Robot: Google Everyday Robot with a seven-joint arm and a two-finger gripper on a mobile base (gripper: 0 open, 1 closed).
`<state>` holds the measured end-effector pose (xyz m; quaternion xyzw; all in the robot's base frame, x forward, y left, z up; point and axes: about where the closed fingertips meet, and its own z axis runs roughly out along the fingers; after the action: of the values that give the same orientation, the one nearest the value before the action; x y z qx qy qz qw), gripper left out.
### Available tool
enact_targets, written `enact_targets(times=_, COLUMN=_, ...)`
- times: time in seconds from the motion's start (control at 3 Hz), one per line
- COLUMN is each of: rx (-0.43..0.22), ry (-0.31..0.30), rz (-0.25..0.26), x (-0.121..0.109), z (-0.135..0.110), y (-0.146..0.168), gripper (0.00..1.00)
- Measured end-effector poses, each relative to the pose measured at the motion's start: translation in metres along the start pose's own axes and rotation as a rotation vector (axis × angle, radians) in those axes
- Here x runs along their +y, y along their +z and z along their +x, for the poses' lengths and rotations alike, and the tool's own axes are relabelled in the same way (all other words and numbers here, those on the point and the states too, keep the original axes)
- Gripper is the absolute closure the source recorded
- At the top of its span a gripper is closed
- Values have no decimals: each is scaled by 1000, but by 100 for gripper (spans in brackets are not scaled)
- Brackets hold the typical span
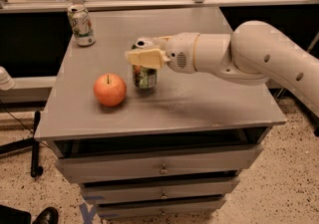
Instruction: Move green can near apple
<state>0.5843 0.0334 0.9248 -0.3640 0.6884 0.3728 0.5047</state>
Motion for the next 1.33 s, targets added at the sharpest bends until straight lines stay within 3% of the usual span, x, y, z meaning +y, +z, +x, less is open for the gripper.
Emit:
enact_targets(times=0.33, rx=-10, ry=-8, rz=-10, x=3, z=-2, y=2, gripper=0)
enact_targets(times=0.67, rx=-14, ry=-10, rz=-15, x=4, z=-2, y=2, gripper=0)
enact_targets(times=1.0, rx=-36, ry=-10, rz=19, x=-8, z=-8, y=-8, gripper=0)
enact_targets(times=1.33, rx=-62, ry=-52, rz=127, x=-45, z=-25, y=-63, gripper=0)
